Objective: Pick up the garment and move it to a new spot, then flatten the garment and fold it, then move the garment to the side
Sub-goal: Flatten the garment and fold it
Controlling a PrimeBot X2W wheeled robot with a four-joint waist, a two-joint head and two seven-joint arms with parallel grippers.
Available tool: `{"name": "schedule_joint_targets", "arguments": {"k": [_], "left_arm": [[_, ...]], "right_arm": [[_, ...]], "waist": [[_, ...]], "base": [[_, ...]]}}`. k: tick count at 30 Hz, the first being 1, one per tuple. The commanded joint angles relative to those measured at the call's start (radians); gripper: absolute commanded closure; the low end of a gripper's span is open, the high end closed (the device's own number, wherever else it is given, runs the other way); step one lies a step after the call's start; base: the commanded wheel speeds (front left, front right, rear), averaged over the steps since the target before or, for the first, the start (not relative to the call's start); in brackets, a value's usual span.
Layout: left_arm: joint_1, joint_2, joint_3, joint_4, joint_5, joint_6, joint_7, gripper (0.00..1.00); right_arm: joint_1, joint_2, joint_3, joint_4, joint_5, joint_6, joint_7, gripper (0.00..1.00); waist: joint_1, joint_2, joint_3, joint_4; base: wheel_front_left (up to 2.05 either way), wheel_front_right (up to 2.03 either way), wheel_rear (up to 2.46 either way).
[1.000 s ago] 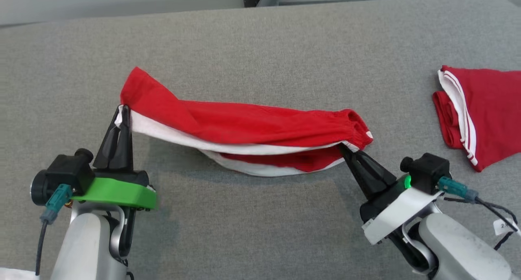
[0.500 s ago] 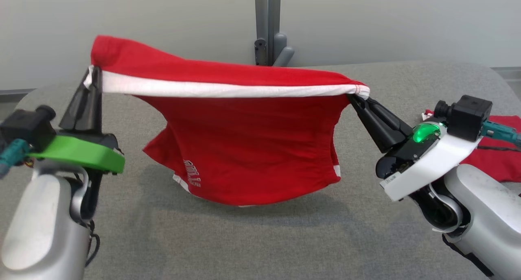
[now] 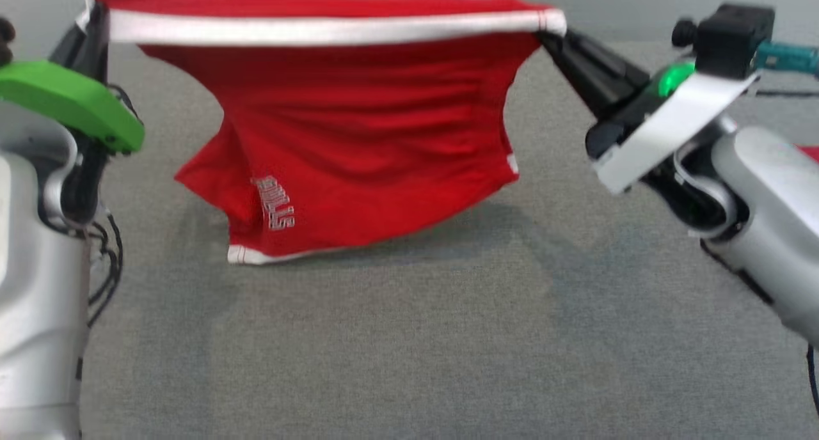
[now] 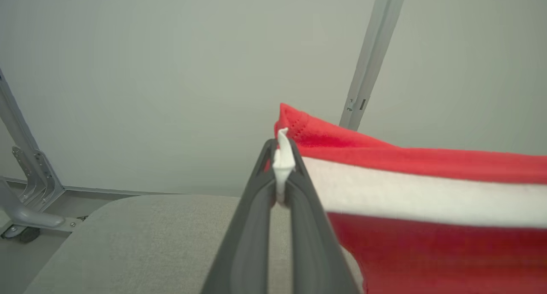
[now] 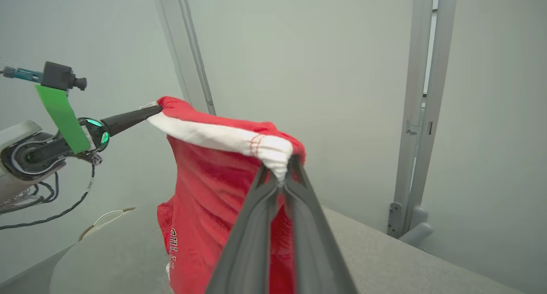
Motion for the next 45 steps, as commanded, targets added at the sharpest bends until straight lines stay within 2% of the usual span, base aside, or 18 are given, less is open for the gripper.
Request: {"name": "schedule_joint_targets", "arguments": {"k": [1, 4, 5, 6, 8, 11, 13, 16, 19, 25, 29, 33, 45], "left_arm": [[-0.056, 0.020, -0.003, 0.000, 0.029, 0.002, -0.009, 1.00], [-0.235, -0.006, 0.008, 0.047, 0.033, 0.018, -0.074, 1.00], [-0.297, -0.012, 0.015, 0.064, 0.043, 0.024, -0.110, 1.00], [-0.410, -0.019, 0.028, 0.104, 0.055, 0.033, -0.189, 1.00], [-0.486, -0.015, 0.009, 0.154, 0.090, 0.024, -0.252, 1.00], [-0.523, -0.053, 0.015, 0.240, 0.065, 0.009, -0.331, 1.00], [-0.473, -0.074, 0.010, 0.313, 0.050, -0.009, -0.351, 1.00], [-0.375, -0.081, -0.022, 0.411, 0.055, -0.029, -0.382, 1.00], [-0.240, -0.122, -0.035, 0.504, 0.023, -0.040, -0.404, 1.00], [0.003, -0.193, -0.030, 0.610, -0.064, -0.051, -0.424, 1.00], [0.132, -0.220, -0.049, 0.600, -0.097, -0.050, -0.422, 1.00], [0.285, -0.230, -0.023, 0.555, -0.134, -0.050, -0.419, 1.00], [0.650, -0.239, 0.039, 0.381, -0.090, -0.047, -0.420, 1.00]], "right_arm": [[-0.053, 0.003, -0.012, 0.019, -0.020, -0.002, -0.009, 1.00], [-0.239, 0.028, -0.055, 0.147, -0.110, -0.002, -0.049, 1.00], [-0.304, 0.028, -0.061, 0.189, -0.165, -0.002, -0.071, 1.00], [-0.418, 0.049, -0.089, 0.276, -0.237, -0.003, -0.119, 1.00], [-0.498, 0.068, -0.103, 0.341, -0.312, -0.003, -0.151, 1.00], [-0.529, 0.090, -0.090, 0.412, -0.367, -0.003, -0.172, 1.00], [-0.469, 0.108, -0.045, 0.444, -0.365, -0.003, -0.176, 1.00], [-0.377, 0.099, 0.045, 0.481, -0.348, -0.002, -0.182, 1.00], [-0.259, 0.087, 0.103, 0.518, -0.307, -0.003, -0.184, 1.00], [-0.027, 0.074, 0.195, 0.485, -0.258, -0.003, -0.183, 1.00], [0.094, 0.066, 0.207, 0.457, -0.244, -0.002, -0.183, 1.00], [0.237, 0.077, 0.200, 0.428, -0.235, -0.002, -0.182, 1.00], [0.592, 0.113, 0.122, 0.397, -0.298, -0.002, -0.180, 1.00]], "waist": [[0.0000, 0.0061, 0.192, -0.008], [0.0000, 0.0061, 0.272, -0.007], [0.0000, 0.0061, 0.290, -0.005], [0.0000, 0.0061, 0.319, -0.001], [0.0000, 0.0061, 0.333, 0.002], [0.0000, 0.0061, 0.333, 0.007], [0.0000, 0.0061, 0.320, 0.009], [0.0000, 0.0061, 0.308, 0.010], [0.0000, 0.0061, 0.296, 0.010], [0.0000, 0.0061, 0.231, 0.003], [0.0000, 0.0061, 0.186, 0.003], [0.0000, 0.0061, 0.115, 0.003], [0.0000, 0.0061, -0.083, 0.030]], "base": [[0.00, 0.00, 0.00], [0.00, 0.00, 0.00], [0.00, 0.00, 0.00], [0.00, 0.00, 0.00], [0.00, 0.00, 0.00], [0.00, 0.00, 0.00], [0.00, 0.00, 0.00], [0.00, 0.00, 0.00], [0.00, 0.00, 0.00], [0.00, 0.00, 0.00], [0.00, 0.00, 0.00], [0.00, 0.00, 0.00], [0.00, 0.00, 0.00]]}}
